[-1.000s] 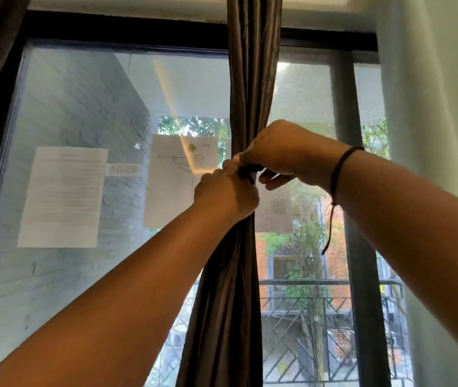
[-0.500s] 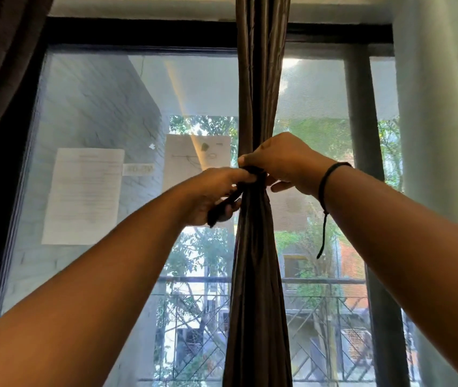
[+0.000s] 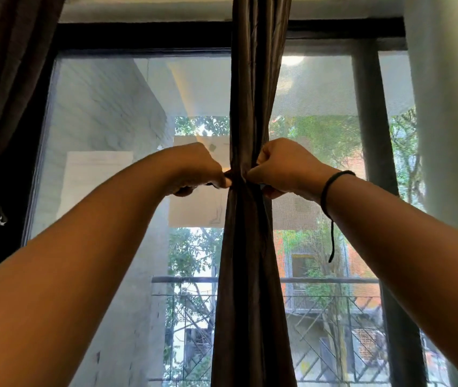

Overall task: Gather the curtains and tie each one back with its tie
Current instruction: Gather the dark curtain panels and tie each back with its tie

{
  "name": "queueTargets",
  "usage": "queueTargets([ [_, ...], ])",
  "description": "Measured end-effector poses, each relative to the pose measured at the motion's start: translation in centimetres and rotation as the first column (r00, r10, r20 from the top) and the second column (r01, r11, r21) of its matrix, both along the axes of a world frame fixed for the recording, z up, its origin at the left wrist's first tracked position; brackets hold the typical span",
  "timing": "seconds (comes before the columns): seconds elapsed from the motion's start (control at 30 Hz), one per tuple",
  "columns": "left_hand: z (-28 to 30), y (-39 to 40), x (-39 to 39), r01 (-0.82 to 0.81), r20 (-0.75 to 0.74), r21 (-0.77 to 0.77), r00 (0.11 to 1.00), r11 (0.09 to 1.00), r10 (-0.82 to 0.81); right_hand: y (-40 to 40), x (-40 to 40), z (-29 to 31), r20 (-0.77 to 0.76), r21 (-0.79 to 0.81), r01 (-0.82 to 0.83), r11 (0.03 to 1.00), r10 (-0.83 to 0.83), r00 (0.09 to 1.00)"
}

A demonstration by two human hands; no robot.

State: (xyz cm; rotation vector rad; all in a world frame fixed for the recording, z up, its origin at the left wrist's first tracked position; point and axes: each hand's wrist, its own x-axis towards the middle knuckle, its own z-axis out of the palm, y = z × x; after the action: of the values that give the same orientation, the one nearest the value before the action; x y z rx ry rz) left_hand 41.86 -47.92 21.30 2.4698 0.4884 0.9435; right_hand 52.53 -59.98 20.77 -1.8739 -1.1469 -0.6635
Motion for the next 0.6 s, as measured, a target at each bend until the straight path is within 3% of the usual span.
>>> queueTargets([
  [0.2, -0.1, -1.1, -0.2, -0.024, 0.086, 0.140, 0.996, 0.990, 0.012, 0.2, -0.6, -0.5, 0.177, 0.059, -0.012, 0.998, 0.002, 0.984],
  [0.33, 0.0, -1.0, -0.8, -0.015, 0.094, 0.094, 0.996, 0.995, 0.006, 0.0, -0.8, -0.9, 0.377, -0.020, 0.062, 0.998, -0.049, 0.925],
  [0.47, 0.5, 0.1, -1.7, 0.021, 0.106, -0.023, 0.994, 1.000, -0.018, -0.2, -0.7, -0.9, 0.378, -0.091, 0.130, 0.987, -0.087, 0.922],
  [0.6, 0.7, 0.3, -2.5, 0.032, 0.103, -0.031, 0.994, 0.999, -0.029, -0.4, -1.1, -0.7, 0.352, -0.107, 0.132, 0.985, -0.086, 0.932],
])
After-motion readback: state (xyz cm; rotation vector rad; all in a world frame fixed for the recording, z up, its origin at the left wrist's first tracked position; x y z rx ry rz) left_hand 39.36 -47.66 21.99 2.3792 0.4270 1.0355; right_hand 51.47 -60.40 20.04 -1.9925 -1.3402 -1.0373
